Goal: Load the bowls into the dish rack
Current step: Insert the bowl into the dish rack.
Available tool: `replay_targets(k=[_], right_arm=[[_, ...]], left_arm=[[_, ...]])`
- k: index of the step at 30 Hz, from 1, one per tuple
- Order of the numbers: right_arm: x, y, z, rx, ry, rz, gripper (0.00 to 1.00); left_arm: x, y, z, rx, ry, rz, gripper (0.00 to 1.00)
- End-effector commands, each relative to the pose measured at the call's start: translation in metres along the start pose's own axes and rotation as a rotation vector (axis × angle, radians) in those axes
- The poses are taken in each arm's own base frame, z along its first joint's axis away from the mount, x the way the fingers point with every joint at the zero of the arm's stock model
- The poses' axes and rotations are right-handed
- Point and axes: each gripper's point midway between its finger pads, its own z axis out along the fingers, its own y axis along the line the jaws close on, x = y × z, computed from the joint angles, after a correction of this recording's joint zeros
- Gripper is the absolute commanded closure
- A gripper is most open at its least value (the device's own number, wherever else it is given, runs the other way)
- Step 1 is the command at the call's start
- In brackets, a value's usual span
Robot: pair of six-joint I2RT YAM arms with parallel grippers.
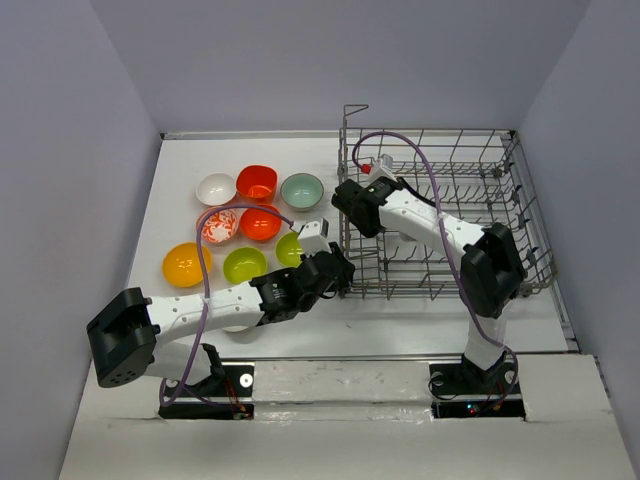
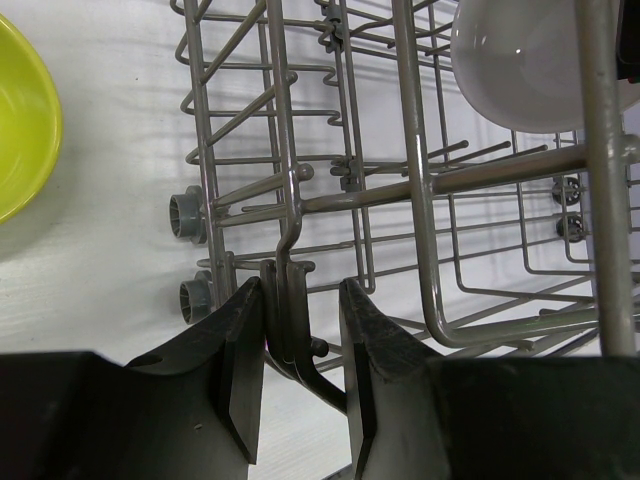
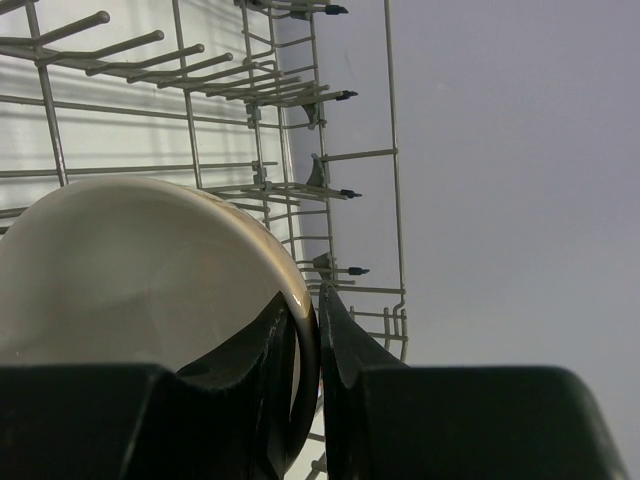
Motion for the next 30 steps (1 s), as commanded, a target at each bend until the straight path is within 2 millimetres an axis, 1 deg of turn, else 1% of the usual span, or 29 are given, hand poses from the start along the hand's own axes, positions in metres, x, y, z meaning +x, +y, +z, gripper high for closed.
replay_targets(k=[1, 4, 5, 13, 22, 30], right_arm=[[0.021, 0.030, 0.014, 0.068, 0.027, -0.136, 0.89], [0.020, 0.022, 0.013, 0.077, 0.017, -0.123, 0.89], [0.019, 0.017, 0.012, 0.079, 0.011, -0.107, 0.89], [0.023, -0.009, 0.008, 0.102, -0.019, -0.074, 0.89], [0.024, -0.023, 0.006, 0.110, -0.033, -0.049, 0.89], [0.025, -0.042, 0.003, 0.132, -0.056, -0.020, 0.89]], left_arm=[[0.022, -0.033, -0.017, 0.152, 0.092, 0.080, 1.00], [0.022, -0.031, -0.017, 0.150, 0.091, 0.079, 1.00], [0.022, -0.032, -0.018, 0.152, 0.092, 0.079, 1.00], [0.023, -0.029, -0.019, 0.150, 0.092, 0.074, 1.00], [0.023, -0.026, -0.019, 0.145, 0.089, 0.069, 1.00], [0.025, -0.024, -0.019, 0.142, 0.094, 0.069, 1.00]])
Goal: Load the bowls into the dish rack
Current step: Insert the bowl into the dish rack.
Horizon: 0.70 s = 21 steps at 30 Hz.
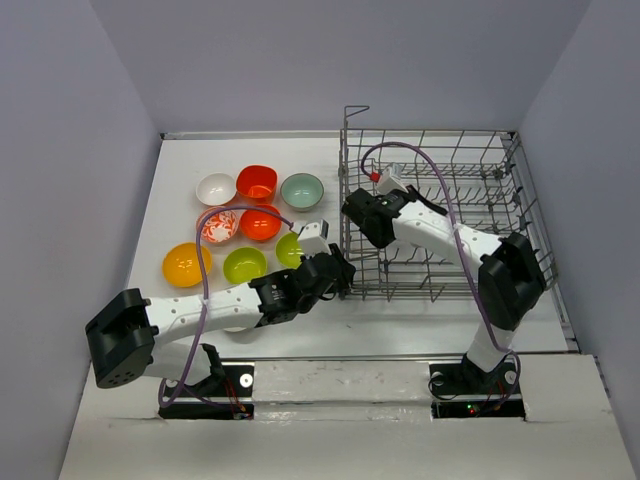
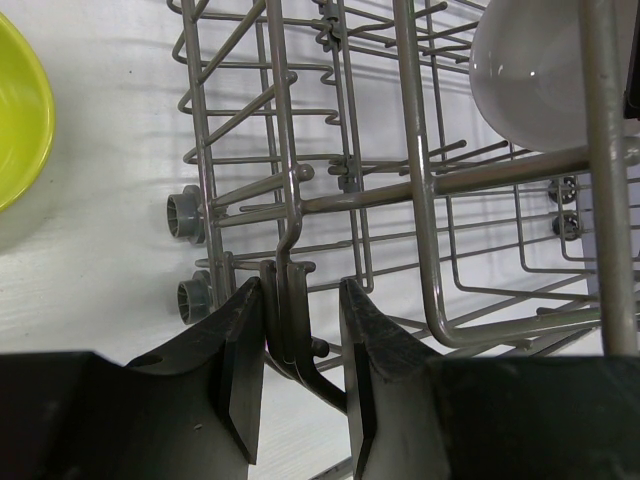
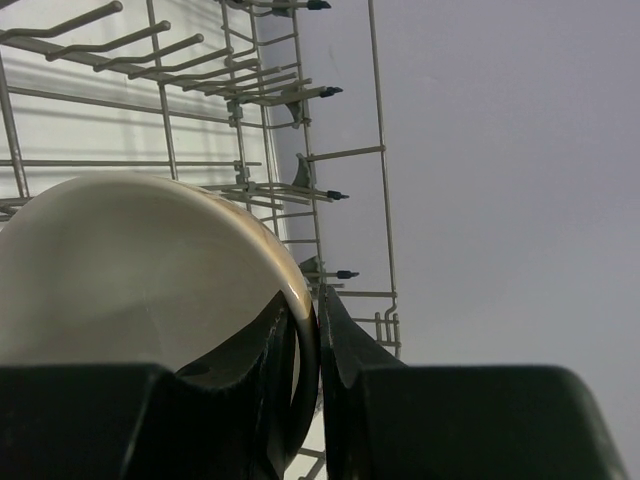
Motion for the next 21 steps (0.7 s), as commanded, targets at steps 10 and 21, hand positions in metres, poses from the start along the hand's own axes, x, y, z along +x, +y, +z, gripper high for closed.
replay_targets(k=[10, 21], right_arm=[[0.008, -0.040, 0.003, 0.132, -0.033, -0.035, 0.89], [0.010, -0.019, 0.007, 0.105, -0.019, -0.075, 0.86]], left_arm=[[0.024, -0.025, -0.016, 0.132, 0.092, 0.070, 1.00], [0.025, -0.028, -0.013, 0.131, 0.096, 0.077, 1.00]])
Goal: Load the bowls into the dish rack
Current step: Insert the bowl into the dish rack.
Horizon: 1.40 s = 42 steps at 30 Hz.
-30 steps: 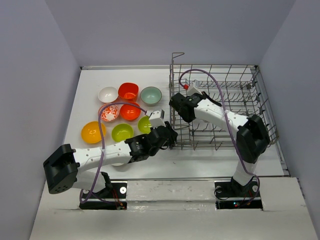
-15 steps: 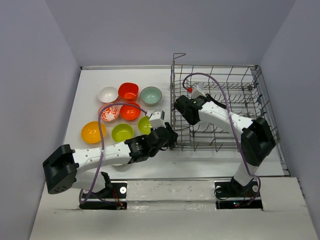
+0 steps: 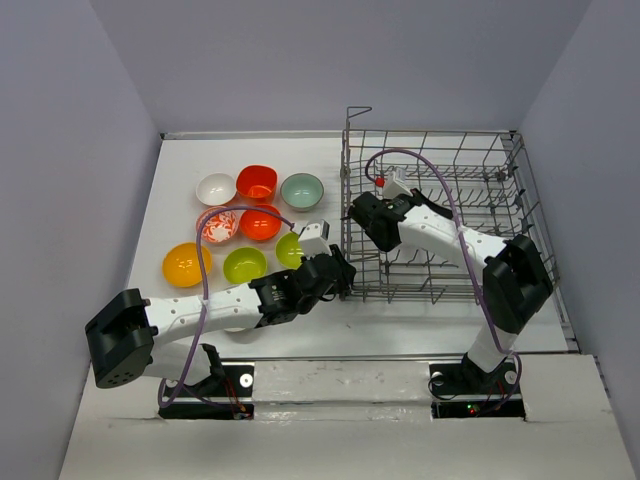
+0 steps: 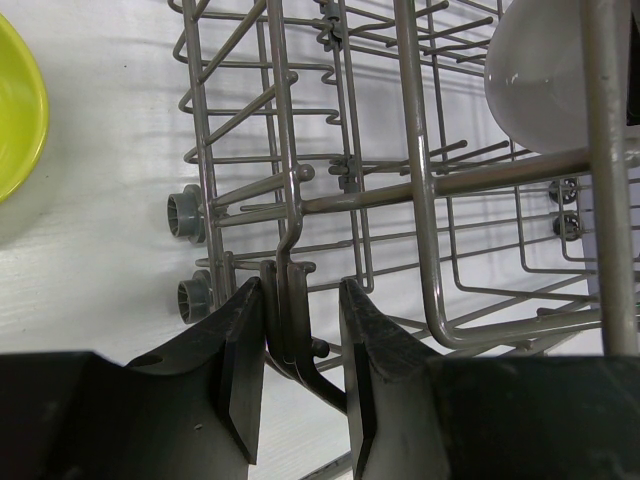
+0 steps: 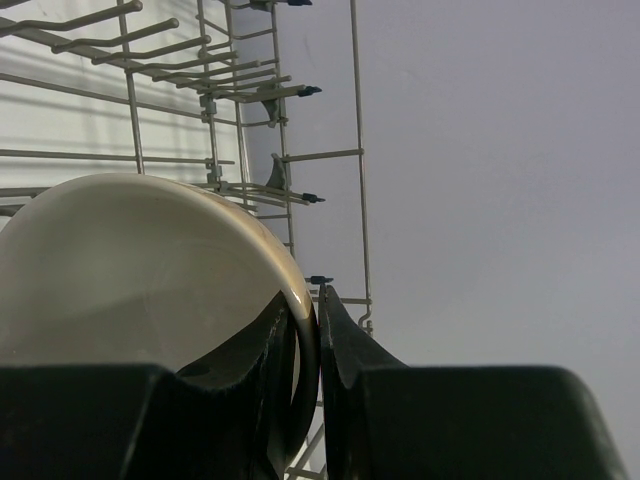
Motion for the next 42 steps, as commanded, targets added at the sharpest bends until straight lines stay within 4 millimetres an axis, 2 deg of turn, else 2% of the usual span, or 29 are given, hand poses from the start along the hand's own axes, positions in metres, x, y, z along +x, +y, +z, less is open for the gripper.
replay_targets(k=[1, 14, 22, 25, 42], right_arm=[[-0.005, -0.011, 0.001, 0.067, -0.018, 0.004, 0.85], [-0.010, 0.024, -0.004, -0.080, 0.036, 0.031, 0.75], [-0.011, 0.027, -0.008, -0.109, 0.040, 0.039, 0.68], [-0.011, 0.026, -0.009, -0.116, 0.041, 0.046, 0.62], [-0.020, 0.038, -0.027, -0.308, 0.076, 0.180, 0.60]], left_arm=[[0.022, -0.027, -0.011, 0.126, 0.086, 0.074, 1.00], [0.022, -0.029, -0.009, 0.127, 0.087, 0.078, 1.00], [0.022, -0.030, -0.010, 0.130, 0.089, 0.080, 1.00], [0.021, -0.032, -0.010, 0.132, 0.086, 0.077, 1.00], [0.021, -0.034, -0.009, 0.132, 0.088, 0.077, 1.00]])
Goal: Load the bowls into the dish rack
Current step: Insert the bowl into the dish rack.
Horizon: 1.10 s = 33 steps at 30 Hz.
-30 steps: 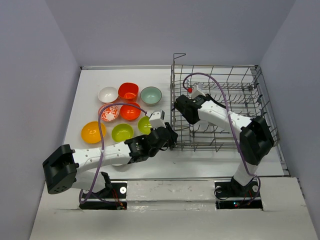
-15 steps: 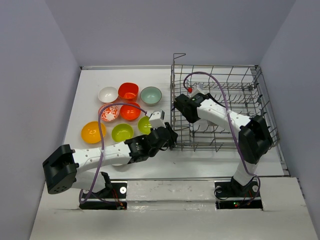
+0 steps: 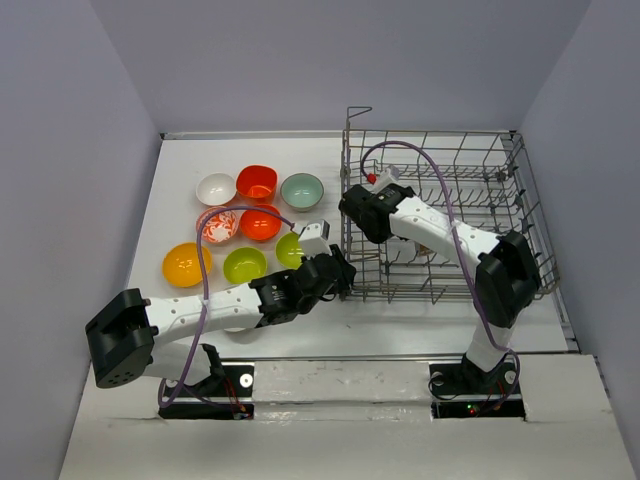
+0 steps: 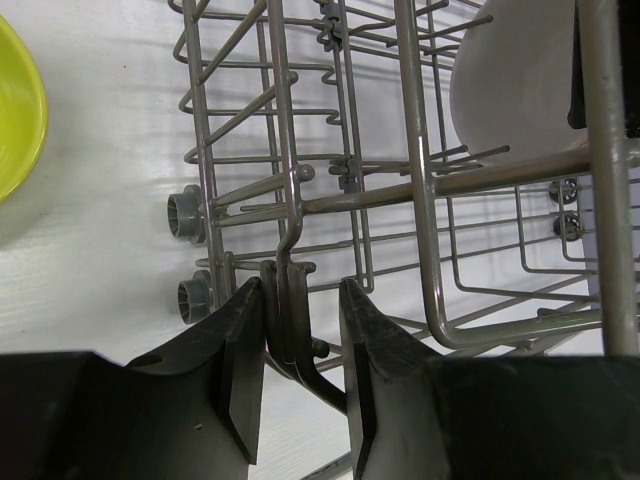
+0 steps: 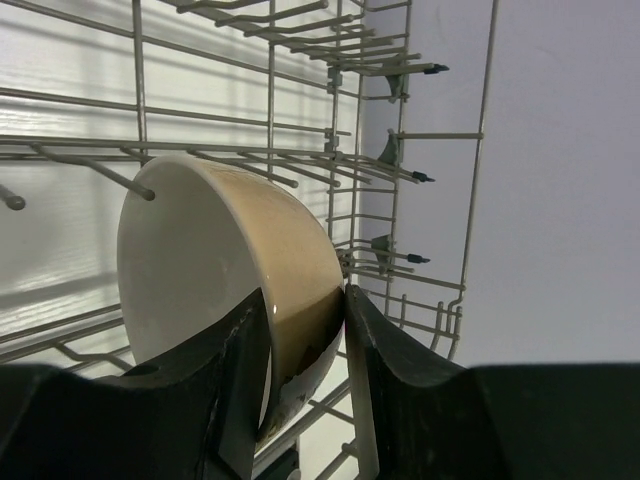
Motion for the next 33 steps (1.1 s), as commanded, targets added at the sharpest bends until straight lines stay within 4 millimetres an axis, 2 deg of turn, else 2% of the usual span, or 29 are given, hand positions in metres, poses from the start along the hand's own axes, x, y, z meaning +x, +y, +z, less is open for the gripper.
replay_targets(k=[1, 9, 14, 24, 33], right_arm=[[-0.010, 0.009, -0.007, -0.064, -0.017, 0.099, 0.60], [-0.006, 0.013, -0.008, -0.102, -0.017, 0.138, 0.58], [0.001, 0.022, -0.007, -0.130, -0.005, 0.148, 0.57], [0.009, 0.045, -0.009, -0.241, -0.002, 0.232, 0.57], [0.008, 0.073, -0.017, -0.396, -0.005, 0.309, 0.58]], left_arm=[[0.021, -0.035, -0.010, 0.137, 0.087, 0.075, 1.00], [0.022, -0.039, -0.008, 0.135, 0.093, 0.080, 1.00], [0.023, -0.042, -0.008, 0.135, 0.095, 0.086, 1.00], [0.025, -0.042, -0.007, 0.119, 0.100, 0.093, 1.00], [0.026, -0.045, -0.008, 0.110, 0.100, 0.096, 1.00]])
